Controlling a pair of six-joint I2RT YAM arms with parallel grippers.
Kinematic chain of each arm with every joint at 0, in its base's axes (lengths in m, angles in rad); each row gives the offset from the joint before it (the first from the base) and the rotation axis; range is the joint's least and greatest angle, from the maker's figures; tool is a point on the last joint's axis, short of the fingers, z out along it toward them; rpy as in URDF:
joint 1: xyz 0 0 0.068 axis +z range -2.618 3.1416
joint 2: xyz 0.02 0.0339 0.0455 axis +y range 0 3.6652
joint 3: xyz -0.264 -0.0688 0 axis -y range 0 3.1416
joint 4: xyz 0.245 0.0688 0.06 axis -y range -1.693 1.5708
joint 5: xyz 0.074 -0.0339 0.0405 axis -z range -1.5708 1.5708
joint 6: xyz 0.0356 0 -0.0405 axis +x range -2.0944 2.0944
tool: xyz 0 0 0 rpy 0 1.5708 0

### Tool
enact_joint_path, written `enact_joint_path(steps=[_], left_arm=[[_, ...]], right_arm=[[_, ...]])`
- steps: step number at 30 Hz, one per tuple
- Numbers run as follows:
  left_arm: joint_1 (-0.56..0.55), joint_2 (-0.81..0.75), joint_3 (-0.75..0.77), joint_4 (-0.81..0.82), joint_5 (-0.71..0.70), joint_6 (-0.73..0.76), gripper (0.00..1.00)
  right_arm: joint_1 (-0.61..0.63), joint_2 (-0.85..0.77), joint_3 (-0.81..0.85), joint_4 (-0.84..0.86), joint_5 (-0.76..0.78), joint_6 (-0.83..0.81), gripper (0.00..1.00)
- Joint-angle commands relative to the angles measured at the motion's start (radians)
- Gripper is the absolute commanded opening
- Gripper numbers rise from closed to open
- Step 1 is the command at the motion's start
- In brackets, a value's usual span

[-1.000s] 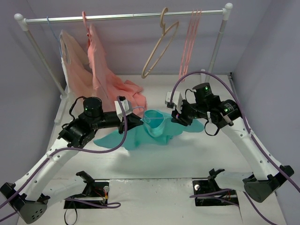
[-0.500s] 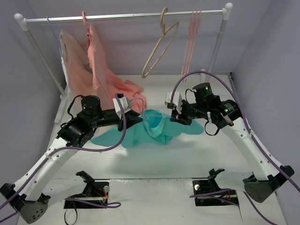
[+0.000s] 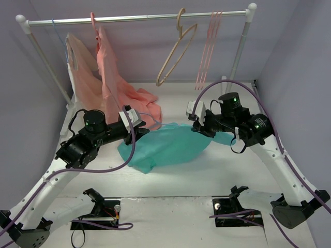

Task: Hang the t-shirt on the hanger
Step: Place the T-shirt at the clothesline.

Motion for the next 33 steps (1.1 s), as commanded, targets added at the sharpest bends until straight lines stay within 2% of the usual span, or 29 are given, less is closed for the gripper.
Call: enact_joint_path(steps=[1,10,15,18,25,28,33], left_arm=[[-0.003,-0.022,0.006,0.008,-0.084,0.021,0.31],[-0.003,-0.085,0.096,-0.021,-0.299,-0.075,0.31],[-0.003,-0.097,0.225,-0.093,-0.480,-0.170,0.31],[-0.003,-0.088,0.320,-0.157,-0.538,-0.225,0.31],[-0.003,-0.059,0.498,-0.296,-0.690,-0.325,0.31],[-0.003,-0.046,0.544,-0.358,-0.712,-0.370,0.31],[-0.003,-0.010,0.590,-0.490,-0.824,-0.491,0.31]], right_arm=[[-0.009,-0.036,0.019,0.080,0.024,-0.006,0.00],[-0.039,-0.100,0.130,0.134,0.023,0.043,0.00],[-0.041,-0.140,0.208,0.261,0.041,0.121,0.00],[-0.041,-0.134,0.254,0.313,0.056,0.186,0.00],[-0.041,-0.061,0.381,0.315,0.075,0.328,0.00],[-0.041,-0.031,0.378,0.327,0.085,0.402,0.00],[-0.040,-0.014,0.305,0.476,0.119,0.573,0.00]])
